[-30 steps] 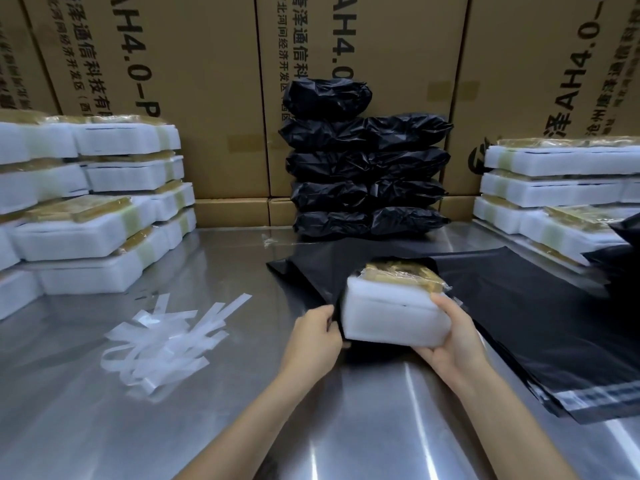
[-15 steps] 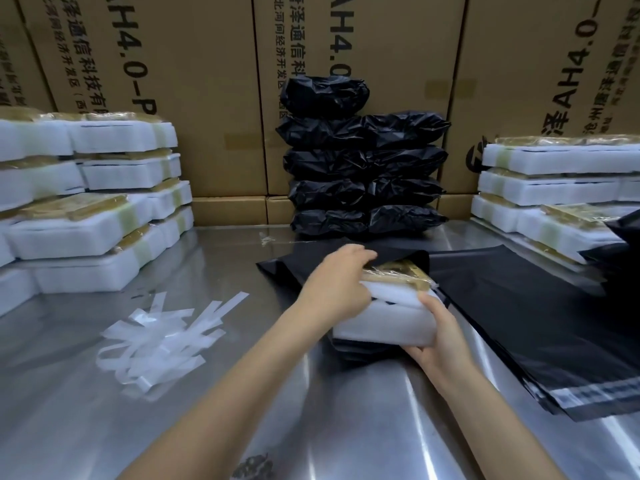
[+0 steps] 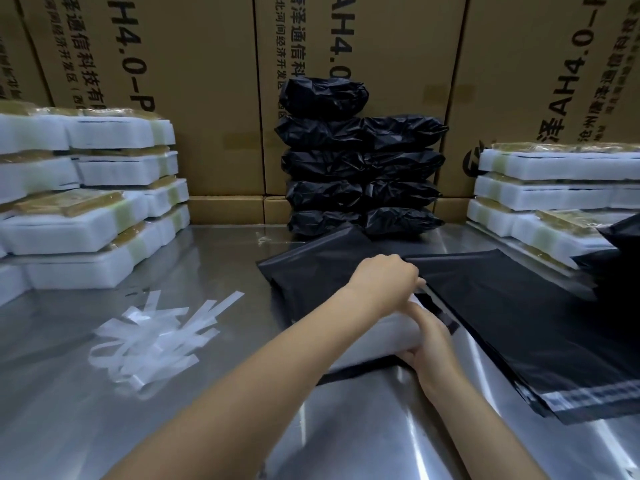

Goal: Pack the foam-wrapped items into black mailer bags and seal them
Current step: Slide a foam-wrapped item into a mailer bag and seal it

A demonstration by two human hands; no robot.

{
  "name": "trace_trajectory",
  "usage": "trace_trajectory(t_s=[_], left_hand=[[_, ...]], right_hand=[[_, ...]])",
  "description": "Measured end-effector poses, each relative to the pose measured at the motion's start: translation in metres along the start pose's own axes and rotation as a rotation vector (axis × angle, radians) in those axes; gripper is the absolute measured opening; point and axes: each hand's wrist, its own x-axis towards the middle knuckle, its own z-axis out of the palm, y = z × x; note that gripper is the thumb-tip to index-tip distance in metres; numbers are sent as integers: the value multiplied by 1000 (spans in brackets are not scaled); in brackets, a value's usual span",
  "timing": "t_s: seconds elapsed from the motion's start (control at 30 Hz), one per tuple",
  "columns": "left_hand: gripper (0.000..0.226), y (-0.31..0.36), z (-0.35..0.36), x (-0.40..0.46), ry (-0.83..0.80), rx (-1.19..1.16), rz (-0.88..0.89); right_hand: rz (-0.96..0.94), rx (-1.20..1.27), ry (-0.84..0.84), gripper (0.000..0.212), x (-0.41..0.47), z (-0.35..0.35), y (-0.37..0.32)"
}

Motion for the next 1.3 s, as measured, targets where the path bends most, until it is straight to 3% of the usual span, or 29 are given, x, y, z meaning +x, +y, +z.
trace_trajectory(t_s=[0.13,0.2,0.3,0.43,0.63,0.73,0.8,0.97,1.0,1.17,1.3], left_hand=[[25,13,3,-19,37,-34,117],[44,12,4,-27,79,-91,162],[61,4,5,-31,153,-70,79],[44,-2,6,-37,99,-76,-56],[41,26,4,-66,341,68,140],[43,20,0,-70,495,-118,159],[42,7,-4,-73,571,-163,80],[35,-38,3,-87,545,-312,-288],[32,-43,3,-90,539,-322,-285],[30,-36,8,-112,516,-281,46],[57,-29,-2,-95,453,-221,-22]], right_hand=[[-23,22,20,34,5,-3,6],[-33,43,14,37,5,-5,5],[-37,104,9,38,3,-7,1],[-30,166,-1,36,0,-9,0],[-77,170,-53,17,5,-5,6],[-106,232,-46,19,4,-4,5],[-91,305,-62,24,3,-2,1],[-65,380,-39,31,-2,0,-8],[-66,406,-35,33,-2,-1,-8],[40,452,43,39,-2,-7,-1],[30,407,38,28,-2,-3,-5]])
